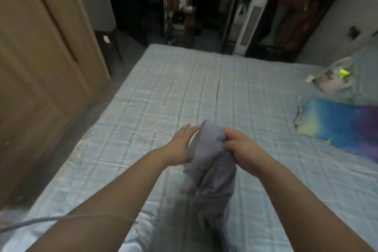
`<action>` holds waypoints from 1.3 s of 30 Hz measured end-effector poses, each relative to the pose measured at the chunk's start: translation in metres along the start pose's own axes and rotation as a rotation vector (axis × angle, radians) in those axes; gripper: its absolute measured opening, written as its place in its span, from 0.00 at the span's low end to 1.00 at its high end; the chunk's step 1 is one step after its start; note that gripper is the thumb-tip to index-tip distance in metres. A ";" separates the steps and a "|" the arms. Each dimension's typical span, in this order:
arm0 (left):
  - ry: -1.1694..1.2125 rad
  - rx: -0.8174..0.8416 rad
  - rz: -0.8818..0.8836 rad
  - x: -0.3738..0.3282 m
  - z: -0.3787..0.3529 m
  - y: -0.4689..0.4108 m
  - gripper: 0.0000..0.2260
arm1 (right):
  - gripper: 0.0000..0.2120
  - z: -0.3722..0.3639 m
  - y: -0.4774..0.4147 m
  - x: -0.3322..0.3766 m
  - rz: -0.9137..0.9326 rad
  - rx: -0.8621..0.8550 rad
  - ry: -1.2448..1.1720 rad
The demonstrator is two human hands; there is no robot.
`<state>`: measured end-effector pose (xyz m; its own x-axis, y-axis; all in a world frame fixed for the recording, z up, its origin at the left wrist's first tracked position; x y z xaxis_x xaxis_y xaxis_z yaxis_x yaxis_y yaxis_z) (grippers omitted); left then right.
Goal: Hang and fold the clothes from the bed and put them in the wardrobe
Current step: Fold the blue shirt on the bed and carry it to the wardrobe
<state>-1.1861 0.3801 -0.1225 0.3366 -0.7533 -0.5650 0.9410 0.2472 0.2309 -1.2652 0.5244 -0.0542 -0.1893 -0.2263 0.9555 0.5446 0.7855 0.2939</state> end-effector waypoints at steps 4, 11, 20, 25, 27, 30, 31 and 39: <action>0.127 0.051 -0.062 -0.031 0.049 -0.002 0.26 | 0.24 0.008 0.021 0.084 0.124 -0.058 -0.055; 0.470 -0.106 -0.089 -0.055 0.124 -0.008 0.10 | 0.20 0.042 0.048 0.149 0.129 -0.098 -0.273; 0.705 0.243 -0.149 -0.066 0.147 -0.025 0.23 | 0.12 0.096 0.040 0.141 0.216 -0.400 -0.111; 0.608 0.555 -0.134 -0.078 0.115 -0.020 0.32 | 0.06 0.096 0.052 0.156 0.353 -0.576 0.115; 0.573 0.672 -0.185 -0.088 0.107 -0.010 0.30 | 0.06 0.096 0.059 0.162 0.404 -0.617 0.160; 0.397 0.661 -0.158 -0.099 0.110 0.000 0.31 | 0.09 0.103 0.071 0.166 0.426 -0.673 0.179; 0.315 0.596 -0.143 -0.103 0.115 0.002 0.31 | 0.10 0.107 0.076 0.168 0.438 -0.693 0.166; 0.172 -0.016 -0.048 -0.126 0.154 0.018 0.07 | 0.12 0.118 0.118 0.169 0.499 -0.746 0.286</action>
<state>-1.2165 0.3857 0.0755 0.2912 -0.6493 -0.7025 0.9560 0.2248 0.1885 -1.3295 0.6469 0.1388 0.3606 -0.1735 0.9164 0.9101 0.2807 -0.3050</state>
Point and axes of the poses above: each hand's wrist, its own y-axis away from the middle knuckle, its own z-axis out of the back of the hand, x = y × z, the point moved 7 cm from there along -y, towards the middle knuckle, and after that the axes turned 12 degrees about -y, right-handed, at the moved point
